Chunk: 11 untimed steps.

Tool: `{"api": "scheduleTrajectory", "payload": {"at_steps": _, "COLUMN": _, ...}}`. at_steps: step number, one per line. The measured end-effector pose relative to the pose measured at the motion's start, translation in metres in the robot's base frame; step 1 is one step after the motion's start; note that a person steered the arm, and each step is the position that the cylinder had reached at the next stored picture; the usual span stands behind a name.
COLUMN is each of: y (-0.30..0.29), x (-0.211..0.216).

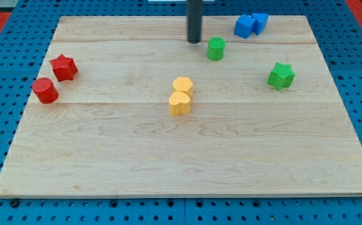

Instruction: Place the yellow blocks to the left and right of the red circle

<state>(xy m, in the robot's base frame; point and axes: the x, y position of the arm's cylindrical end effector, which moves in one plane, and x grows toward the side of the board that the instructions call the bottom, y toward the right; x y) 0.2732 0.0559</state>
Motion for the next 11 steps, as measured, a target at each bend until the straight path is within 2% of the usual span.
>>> {"api": "scheduleTrajectory", "payload": {"at_steps": 1, "y": 0.077, "x": 0.044}}
{"api": "scheduleTrajectory", "payload": {"at_steps": 2, "y": 0.100, "x": 0.068}}
{"api": "scheduleTrajectory", "payload": {"at_steps": 5, "y": 0.034, "x": 0.066}}
{"api": "scheduleTrajectory", "payload": {"at_steps": 7, "y": 0.070, "x": 0.087}}
{"api": "scheduleTrajectory", "payload": {"at_steps": 8, "y": 0.021, "x": 0.093}}
{"api": "scheduleTrajectory", "payload": {"at_steps": 9, "y": 0.040, "x": 0.130}}
{"api": "scheduleTrajectory", "payload": {"at_steps": 10, "y": 0.088, "x": 0.130}}
{"api": "scheduleTrajectory", "payload": {"at_steps": 11, "y": 0.093, "x": 0.131}}
